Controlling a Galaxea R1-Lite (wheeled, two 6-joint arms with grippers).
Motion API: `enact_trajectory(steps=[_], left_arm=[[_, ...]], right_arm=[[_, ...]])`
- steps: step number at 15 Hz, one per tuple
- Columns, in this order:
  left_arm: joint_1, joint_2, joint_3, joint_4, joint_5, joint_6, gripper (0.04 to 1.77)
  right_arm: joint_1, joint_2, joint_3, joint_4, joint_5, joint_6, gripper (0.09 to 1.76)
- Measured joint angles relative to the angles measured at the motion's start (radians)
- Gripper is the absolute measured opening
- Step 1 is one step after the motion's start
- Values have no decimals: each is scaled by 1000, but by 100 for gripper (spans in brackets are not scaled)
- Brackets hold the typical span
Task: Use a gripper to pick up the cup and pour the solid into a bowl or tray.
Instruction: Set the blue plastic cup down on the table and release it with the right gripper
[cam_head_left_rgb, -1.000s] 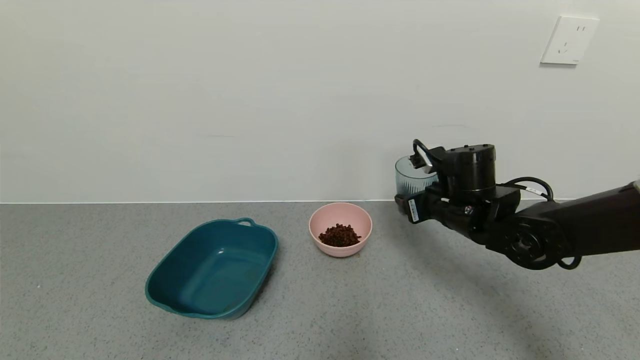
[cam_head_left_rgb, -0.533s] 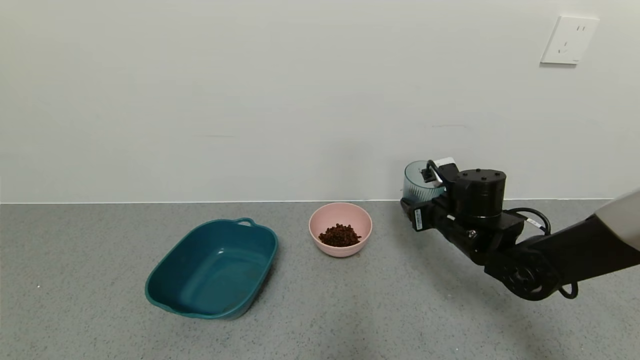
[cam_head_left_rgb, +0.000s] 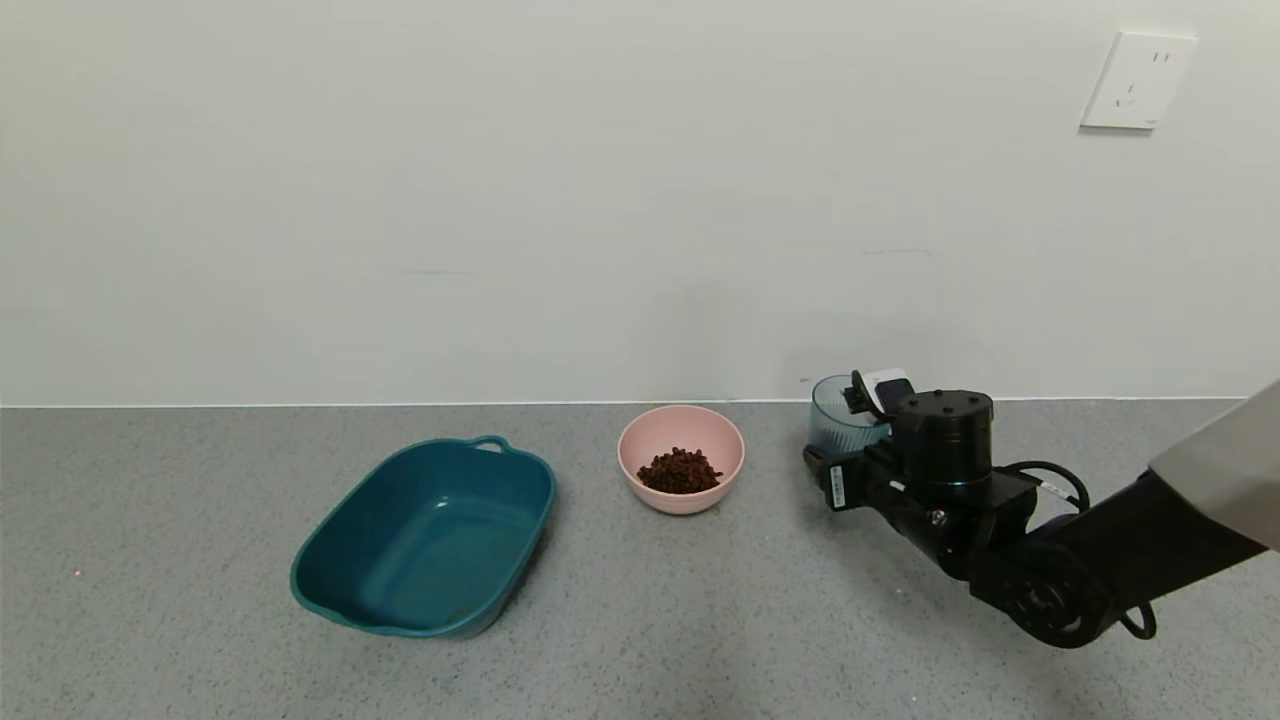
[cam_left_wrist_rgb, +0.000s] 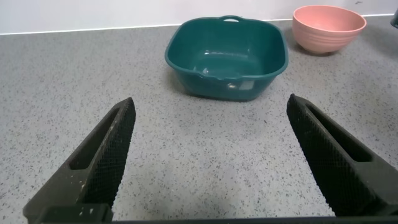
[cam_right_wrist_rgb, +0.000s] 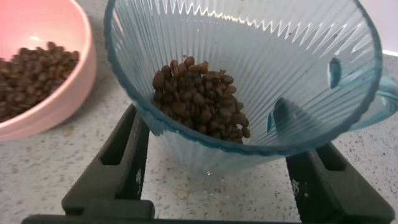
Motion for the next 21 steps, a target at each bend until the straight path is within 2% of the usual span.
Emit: enact_trajectory(steps=[5, 16, 21], left_arm=[[0, 0, 0, 0, 0, 0, 175], [0, 0, 0, 0, 0, 0, 175], [0, 0, 0, 0, 0, 0, 175]], right_arm=[[0, 98, 6, -156, 3, -6, 132], [25, 151, -1, -161, 56, -12, 132], [26, 153, 4, -162, 63, -28, 151]])
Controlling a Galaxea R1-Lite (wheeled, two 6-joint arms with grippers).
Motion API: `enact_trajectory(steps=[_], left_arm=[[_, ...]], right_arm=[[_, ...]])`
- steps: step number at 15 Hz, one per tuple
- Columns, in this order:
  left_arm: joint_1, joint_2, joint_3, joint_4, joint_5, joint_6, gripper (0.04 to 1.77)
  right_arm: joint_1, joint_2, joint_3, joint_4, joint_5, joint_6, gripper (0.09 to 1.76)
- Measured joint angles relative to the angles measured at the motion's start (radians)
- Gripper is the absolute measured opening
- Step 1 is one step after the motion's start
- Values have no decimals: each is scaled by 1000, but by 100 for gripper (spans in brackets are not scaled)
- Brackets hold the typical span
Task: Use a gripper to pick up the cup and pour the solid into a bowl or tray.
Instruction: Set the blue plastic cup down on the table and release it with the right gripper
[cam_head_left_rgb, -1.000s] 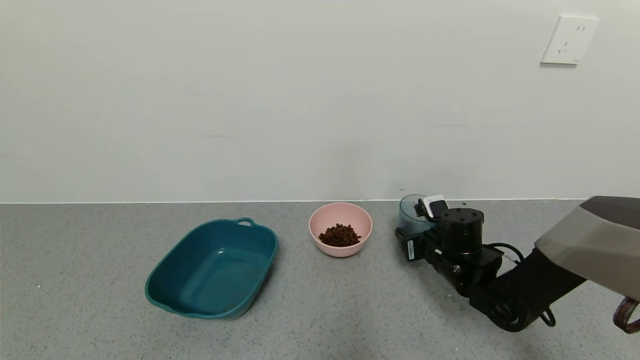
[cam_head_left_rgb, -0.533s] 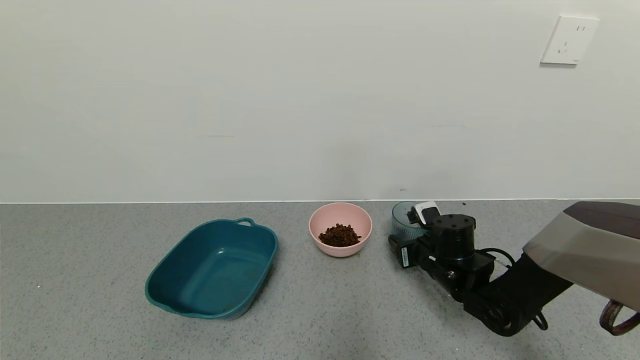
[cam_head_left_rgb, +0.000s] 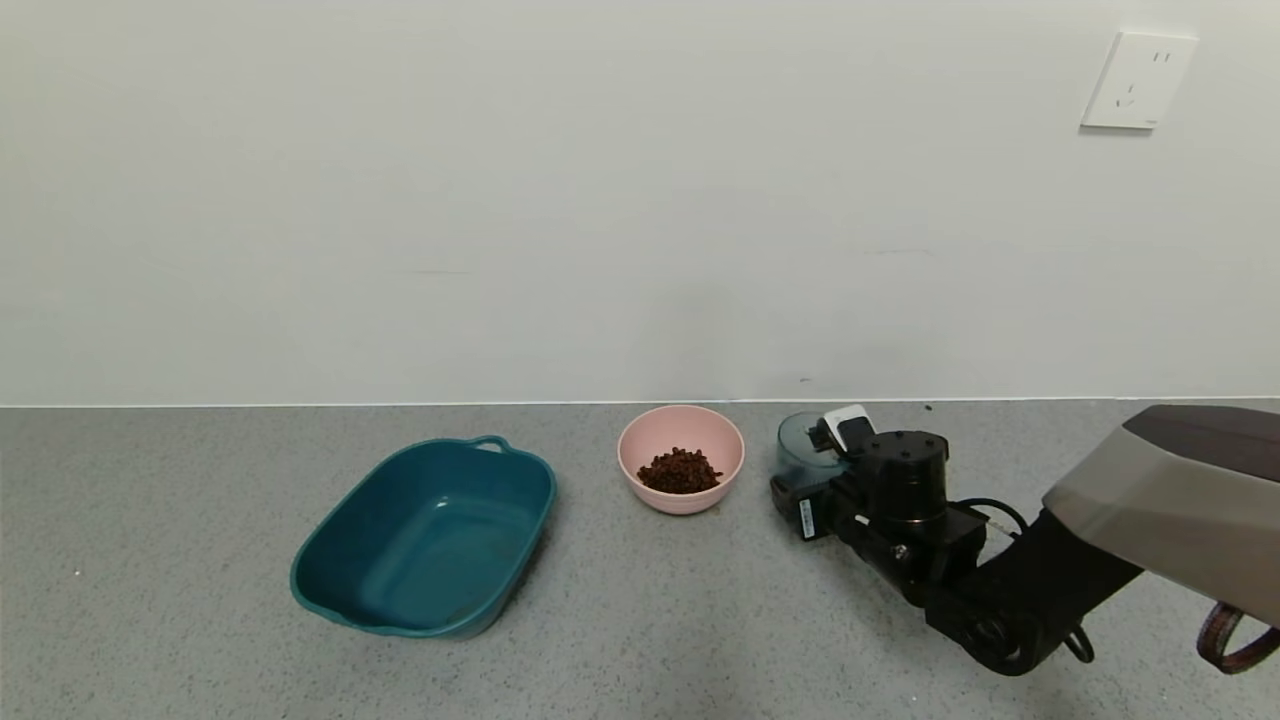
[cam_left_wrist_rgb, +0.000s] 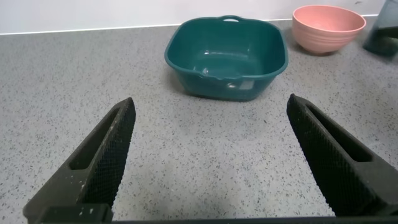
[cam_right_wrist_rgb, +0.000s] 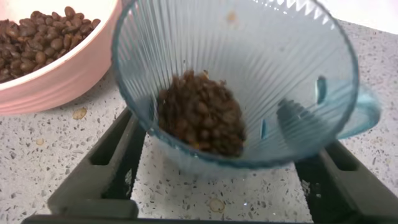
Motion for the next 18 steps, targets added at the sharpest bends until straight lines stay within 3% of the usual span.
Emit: enact_trajectory(steps=[8, 18], left_arm=[[0, 0, 0, 0, 0, 0, 175], [0, 0, 0, 0, 0, 0, 175]], right_arm=[[0, -25, 3, 35, 11, -20, 164], [-3, -260, 10, 476, 67, -14, 169]])
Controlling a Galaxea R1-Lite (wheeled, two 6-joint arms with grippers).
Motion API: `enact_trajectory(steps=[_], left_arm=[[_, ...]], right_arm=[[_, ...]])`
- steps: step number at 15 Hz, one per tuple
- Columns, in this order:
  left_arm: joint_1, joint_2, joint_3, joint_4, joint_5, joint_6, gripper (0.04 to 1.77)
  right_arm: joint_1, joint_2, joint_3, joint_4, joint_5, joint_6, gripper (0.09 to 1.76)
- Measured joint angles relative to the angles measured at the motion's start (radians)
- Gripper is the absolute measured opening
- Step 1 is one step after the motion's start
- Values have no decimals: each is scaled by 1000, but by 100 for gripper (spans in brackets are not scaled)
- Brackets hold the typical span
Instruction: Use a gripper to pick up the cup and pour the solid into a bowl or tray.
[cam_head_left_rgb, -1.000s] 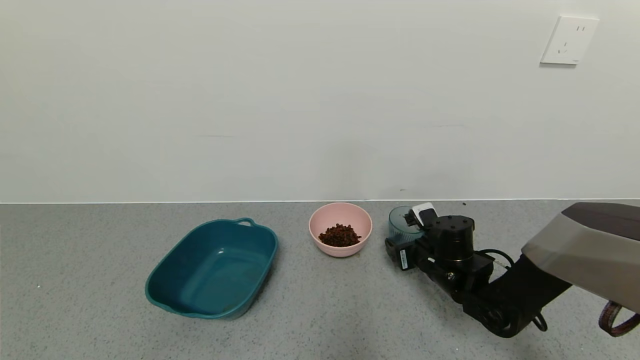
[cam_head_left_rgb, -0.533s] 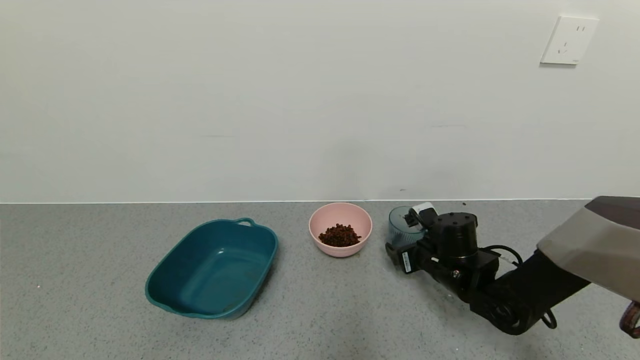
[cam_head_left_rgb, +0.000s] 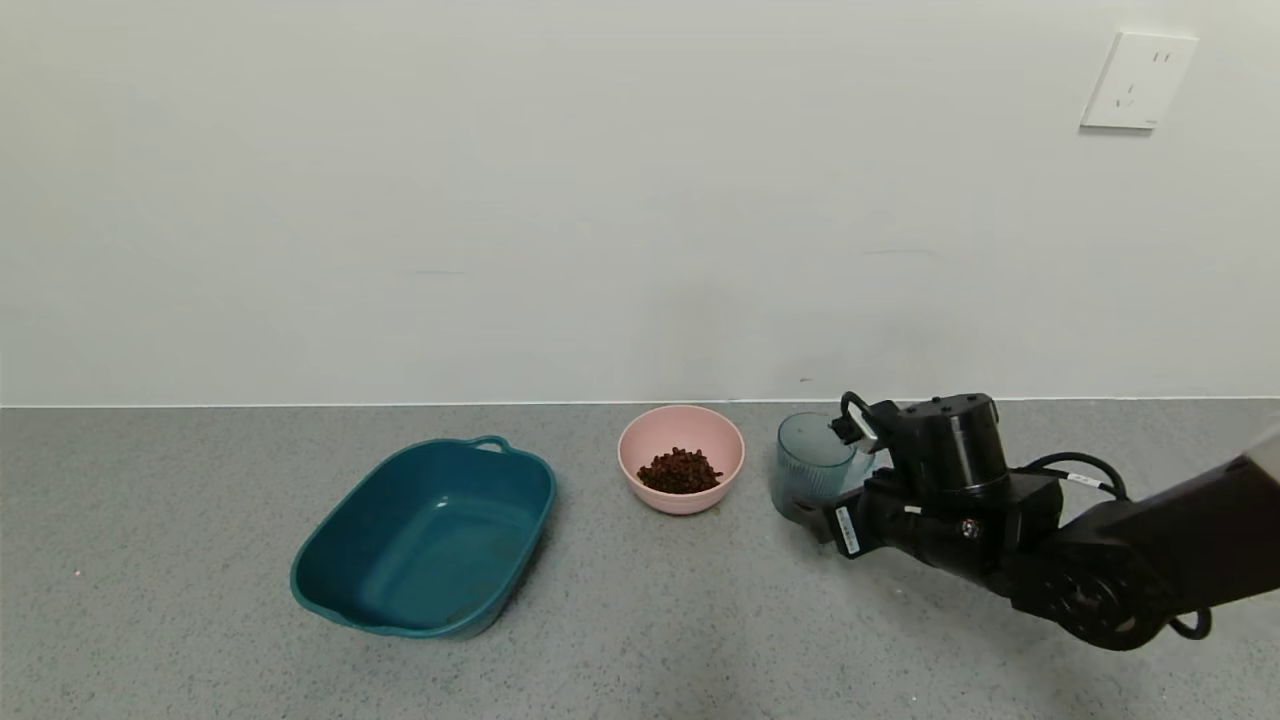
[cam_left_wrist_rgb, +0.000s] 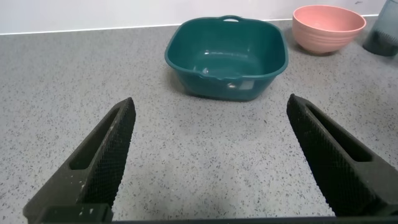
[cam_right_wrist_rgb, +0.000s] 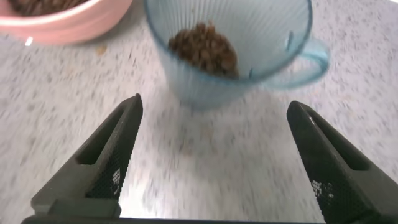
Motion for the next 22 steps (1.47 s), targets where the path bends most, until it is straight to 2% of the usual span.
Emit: enact_trajectory(steps=[5, 9, 14, 17, 19, 20, 22], left_arm=[[0, 0, 0, 0, 0, 0, 175], [0, 0, 0, -1, 0, 0, 175], [0, 0, 0, -1, 0, 0, 175], [0, 0, 0, 0, 0, 0, 175], [0, 0, 0, 0, 0, 0, 175], [0, 0, 0, 0, 0, 0, 175], [0, 0, 0, 0, 0, 0, 175]], right_arm=[[-3, -247, 14, 338, 80, 0, 170], [11, -531, 79, 551, 82, -5, 170], [17, -842, 194, 607, -36, -1, 170], [9, -1011, 219, 632, -104, -1, 170], [3, -1119, 214, 704, -133, -3, 170], [-12, -1164, 209, 736, -137, -4, 170], [-97, -1239, 205, 760, -116, -13, 170]])
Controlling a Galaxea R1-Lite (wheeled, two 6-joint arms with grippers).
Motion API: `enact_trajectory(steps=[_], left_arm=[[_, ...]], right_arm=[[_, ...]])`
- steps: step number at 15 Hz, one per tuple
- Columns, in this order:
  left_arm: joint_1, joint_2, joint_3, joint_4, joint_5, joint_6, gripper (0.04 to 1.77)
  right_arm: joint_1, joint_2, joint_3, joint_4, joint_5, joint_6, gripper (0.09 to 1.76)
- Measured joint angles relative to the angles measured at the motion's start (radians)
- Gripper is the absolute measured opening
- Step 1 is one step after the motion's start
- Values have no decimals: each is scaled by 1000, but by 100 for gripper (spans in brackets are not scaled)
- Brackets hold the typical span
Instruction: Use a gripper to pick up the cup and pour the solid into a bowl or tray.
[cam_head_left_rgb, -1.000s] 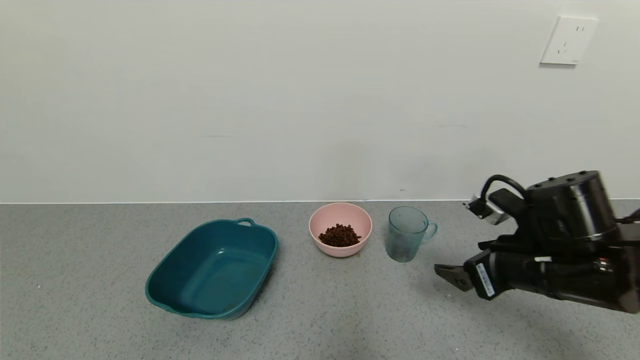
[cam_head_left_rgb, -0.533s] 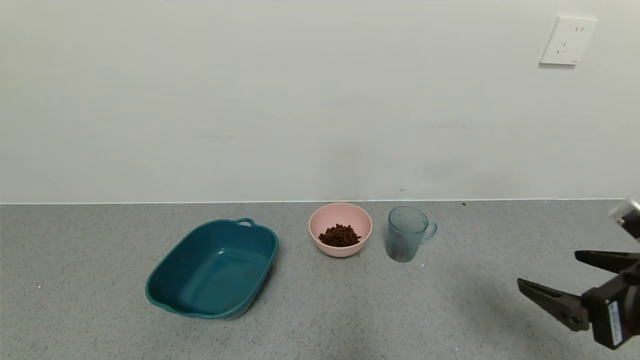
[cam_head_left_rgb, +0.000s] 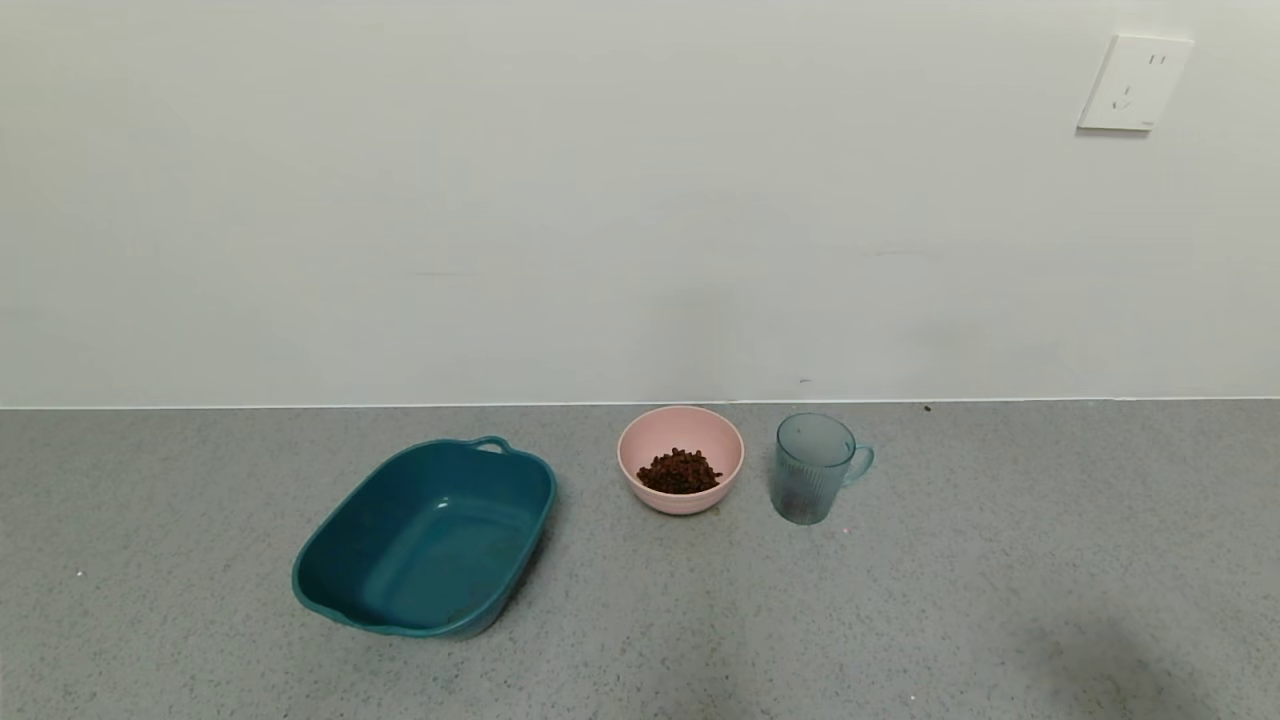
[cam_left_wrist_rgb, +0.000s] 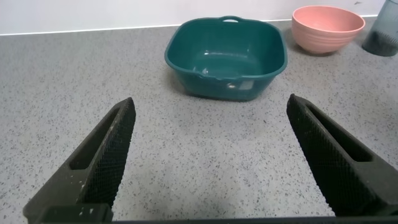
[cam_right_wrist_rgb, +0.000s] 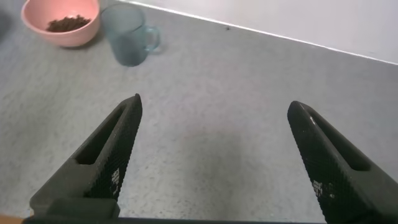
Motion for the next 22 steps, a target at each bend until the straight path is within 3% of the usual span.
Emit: enact_trajectory(steps=[2, 4, 6, 9, 15, 22], left_arm=[[0, 0, 0, 1, 0, 0, 175], [0, 0, 0, 0, 0, 0, 175], [0, 0, 0, 0, 0, 0, 175], [0, 0, 0, 0, 0, 0, 175], [0, 0, 0, 0, 0, 0, 175], [0, 0, 0, 0, 0, 0, 175]], right_arm=[[-146, -53, 6, 8, 88, -20, 170], [-332, -118, 26, 13, 237, -48, 170], [-433, -195, 53, 41, 303, -63, 170], [-402, -294, 76, 109, 326, -67, 170], [-385, -472, 211, 82, 325, -59, 170], [-373, -613, 494, -222, 318, -31, 170]])
